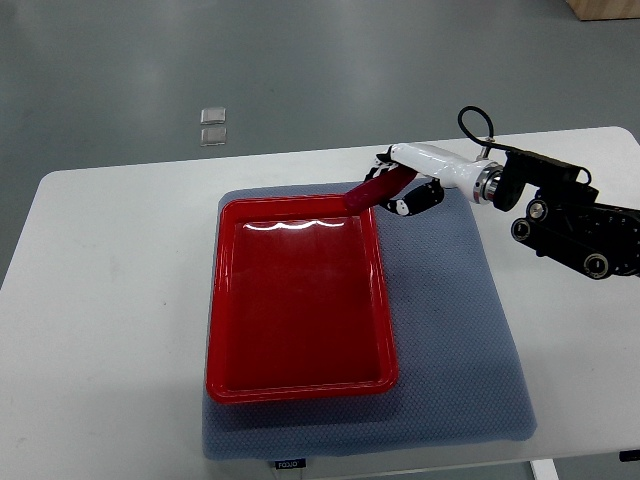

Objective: Place red pepper on red tray

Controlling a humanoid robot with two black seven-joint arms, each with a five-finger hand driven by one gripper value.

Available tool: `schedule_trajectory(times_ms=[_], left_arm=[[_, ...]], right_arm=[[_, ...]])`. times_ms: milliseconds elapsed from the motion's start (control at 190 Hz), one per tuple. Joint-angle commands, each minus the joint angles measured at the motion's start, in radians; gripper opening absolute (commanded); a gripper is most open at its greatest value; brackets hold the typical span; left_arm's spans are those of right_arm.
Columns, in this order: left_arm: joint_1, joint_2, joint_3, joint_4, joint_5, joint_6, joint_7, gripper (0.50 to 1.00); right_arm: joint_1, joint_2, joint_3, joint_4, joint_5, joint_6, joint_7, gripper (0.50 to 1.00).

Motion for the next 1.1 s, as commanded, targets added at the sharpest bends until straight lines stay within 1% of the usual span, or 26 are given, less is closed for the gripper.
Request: schedule_trajectory(times_ms=[0,5,11,58,185,243,332,507,512,570,596,602,607,612,617,633,639,675,712,739,792,797,828,945,1045,1092], left_arm=[[0.000,0.000,0.000,-0.002,0.000,-0.001,0.000,1.000],[0.000,0.000,0.000,-0.002,0.000,-0.001,0.000,1.000],[0.000,0.000,0.001,-0.004,0.000,0.000,0.000,1.000],[0.000,0.000,0.001,-0.004,0.000,-0.001,0.000,1.000],[0.000,0.000,0.001,-0.005,0.000,-0.001,0.000,1.000],[0.000,0.000,0.003,-0.005,0.000,-0.001,0.000,1.000],[0.000,0.000,0.003,-0.005,0.000,-0.001,0.000,1.000],[0.000,0.000,0.001,-0.004,0.000,0.000,0.000,1.000],[0.000,0.000,0.001,-0.004,0.000,0.000,0.000,1.000],[0.000,0.000,0.001,-0.004,0.000,0.000,0.000,1.000],[0.000,0.000,0.001,-0.004,0.000,0.000,0.000,1.000],[0.000,0.000,0.001,-0.004,0.000,0.000,0.000,1.000],[0.000,0.000,0.001,-0.004,0.000,-0.001,0.000,1.000],[0.000,0.000,0.001,-0.004,0.000,-0.001,0.000,1.000],[0.000,0.000,0.001,-0.004,0.000,0.000,0.000,1.000],[0.000,0.000,0.001,-0.004,0.000,0.000,0.000,1.000],[0.000,0.000,0.001,-0.004,0.000,0.000,0.000,1.000],[0.000,0.000,0.001,-0.004,0.000,0.000,0.000,1.000],[0.000,0.000,0.001,-0.004,0.000,0.000,0.000,1.000],[0.000,0.000,0.001,-0.004,0.000,0.000,0.000,1.000],[0.000,0.000,0.003,-0.004,0.000,0.000,0.000,1.000],[0.000,0.000,0.003,-0.004,0.000,-0.001,0.000,1.000],[0.000,0.000,0.003,-0.004,0.000,-0.001,0.000,1.000],[0.000,0.000,0.003,-0.004,0.000,0.000,0.000,1.000],[0.000,0.000,0.003,-0.004,0.000,0.000,0.000,1.000],[0.000,0.000,0.003,-0.004,0.000,0.000,0.000,1.000]], right_arm=[[0.004,0.041,-0.006,-0.006,-0.001,0.000,0.000,0.500],[0.004,0.041,-0.006,-0.006,-0.001,0.000,0.000,0.500],[0.004,0.082,-0.011,-0.016,-0.001,-0.001,0.000,0.500],[0.004,0.120,-0.014,-0.037,-0.002,0.002,0.000,0.500],[-0.004,0.183,-0.016,-0.077,-0.006,0.000,0.000,0.500],[-0.007,0.202,-0.026,-0.083,-0.007,0.000,0.001,0.500],[-0.012,0.217,-0.062,-0.088,-0.006,-0.008,0.004,0.525],[-0.031,0.239,-0.082,-0.089,-0.007,-0.012,0.009,0.543],[-0.038,0.243,-0.082,-0.089,-0.007,-0.012,0.011,0.580],[-0.042,0.246,-0.080,-0.088,-0.007,-0.012,0.011,0.627],[-0.044,0.246,-0.080,-0.088,-0.007,-0.012,0.011,0.676],[-0.044,0.246,-0.080,-0.088,-0.007,-0.012,0.011,0.676],[-0.044,0.246,-0.080,-0.089,-0.007,-0.012,0.011,0.698],[-0.044,0.246,-0.080,-0.089,-0.007,-0.012,0.011,0.699],[-0.044,0.246,-0.079,-0.088,-0.006,-0.012,0.011,0.721],[-0.044,0.246,-0.079,-0.088,-0.006,-0.012,0.011,0.740],[-0.044,0.246,-0.079,-0.088,-0.006,-0.012,0.011,0.758],[-0.044,0.245,-0.079,-0.088,-0.006,-0.012,0.011,0.797],[-0.044,0.243,-0.079,-0.088,-0.006,-0.012,0.011,0.868],[-0.044,0.242,-0.077,-0.088,-0.006,-0.012,0.011,0.883],[-0.044,0.240,-0.077,-0.088,-0.004,-0.012,0.011,0.885],[-0.044,0.239,-0.071,-0.088,-0.004,-0.011,0.011,0.897],[-0.044,0.237,-0.066,-0.088,-0.002,-0.011,0.011,0.903],[-0.042,0.222,-0.052,-0.088,0.007,-0.011,0.011,0.905],[-0.044,0.187,0.047,-0.088,0.053,-0.005,0.011,0.905],[-0.044,0.187,0.047,-0.088,0.053,-0.005,0.011,0.905]])
